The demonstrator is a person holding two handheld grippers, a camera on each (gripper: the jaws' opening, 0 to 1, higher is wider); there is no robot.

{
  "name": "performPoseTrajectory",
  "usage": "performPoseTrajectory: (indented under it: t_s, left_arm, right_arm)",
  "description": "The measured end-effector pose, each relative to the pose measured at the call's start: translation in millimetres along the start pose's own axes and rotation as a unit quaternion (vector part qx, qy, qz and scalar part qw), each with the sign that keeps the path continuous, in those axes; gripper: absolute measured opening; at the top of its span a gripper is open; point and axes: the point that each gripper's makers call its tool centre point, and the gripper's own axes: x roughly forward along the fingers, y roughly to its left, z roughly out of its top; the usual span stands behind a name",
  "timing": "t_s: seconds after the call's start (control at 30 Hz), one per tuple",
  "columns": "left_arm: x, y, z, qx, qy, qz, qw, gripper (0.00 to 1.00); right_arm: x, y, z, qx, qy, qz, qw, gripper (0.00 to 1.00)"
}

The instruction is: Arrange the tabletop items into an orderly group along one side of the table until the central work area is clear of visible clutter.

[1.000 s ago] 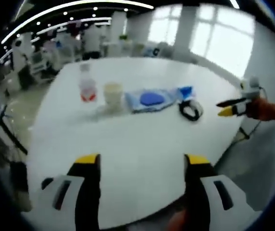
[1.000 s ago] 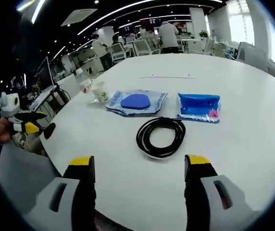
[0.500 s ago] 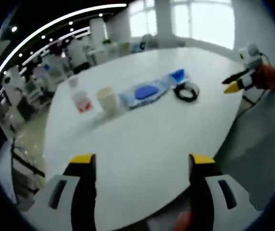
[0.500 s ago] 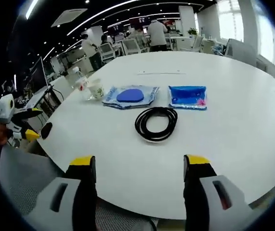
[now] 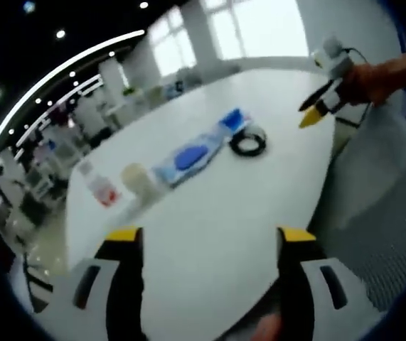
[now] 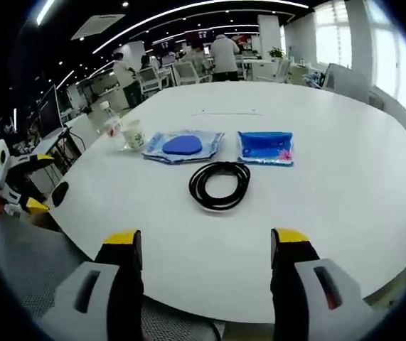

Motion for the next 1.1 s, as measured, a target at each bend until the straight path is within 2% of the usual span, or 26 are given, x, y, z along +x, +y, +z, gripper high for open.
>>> performPoseTrajectory:
  t_s: [0.23,0.4,0.53,0.7,0.77,0.83,0.93,1.1]
  left_arm:
    - [-2,5.0,4.0,-0.067,-0.026,-0.015,0.9973,0.81]
    - [-4,12.0,6.2,-0.112,-0.043,-0.015,0.9927,0.82]
    - [-3,11.8,4.0,-0.118,-0.040,-0.015,0.9921,0.84]
    - [1,6.2,-1.0,-0.096,-0.019,-0.016,0.9951,0.84]
    - [3,8.0,-11.1,-0.089,0.007,-0.008,0.9960,0.84]
    - [4,6.0,-9.7,-0.101,0.001,-0.021,0.9947,0.84]
    - [2,8.7,-9.2,-0.108,-0.004,-0.016,0.9940,0.84]
    - [1,8.5,-9.4,-0.112,-0.004,-0.015,0.9935,0.84]
  right_arm:
    - [-1,5,5.7,-0.023,-0.008,0.006,0.9997,0.76]
    - [-3,-3,10.5,0.010,-0.027,0.005,0.9996,0.77]
    - [-4,-5,10.8,0.021,-0.031,0.005,0.9993,0.78]
    - [-2,-6,9.7,0.026,-0.028,0.007,0.9992,0.78]
    - [-4,-7,6.1,0.030,-0.023,0.007,0.9993,0.78]
    - [-5,-12,5.9,0.045,-0.026,0.004,0.9986,0.78]
    - [-6,-17,9.4,0.067,-0.041,0.002,0.9969,0.78]
    - [-5,-17,7.4,0.066,-0.036,0.000,0.9971,0.78]
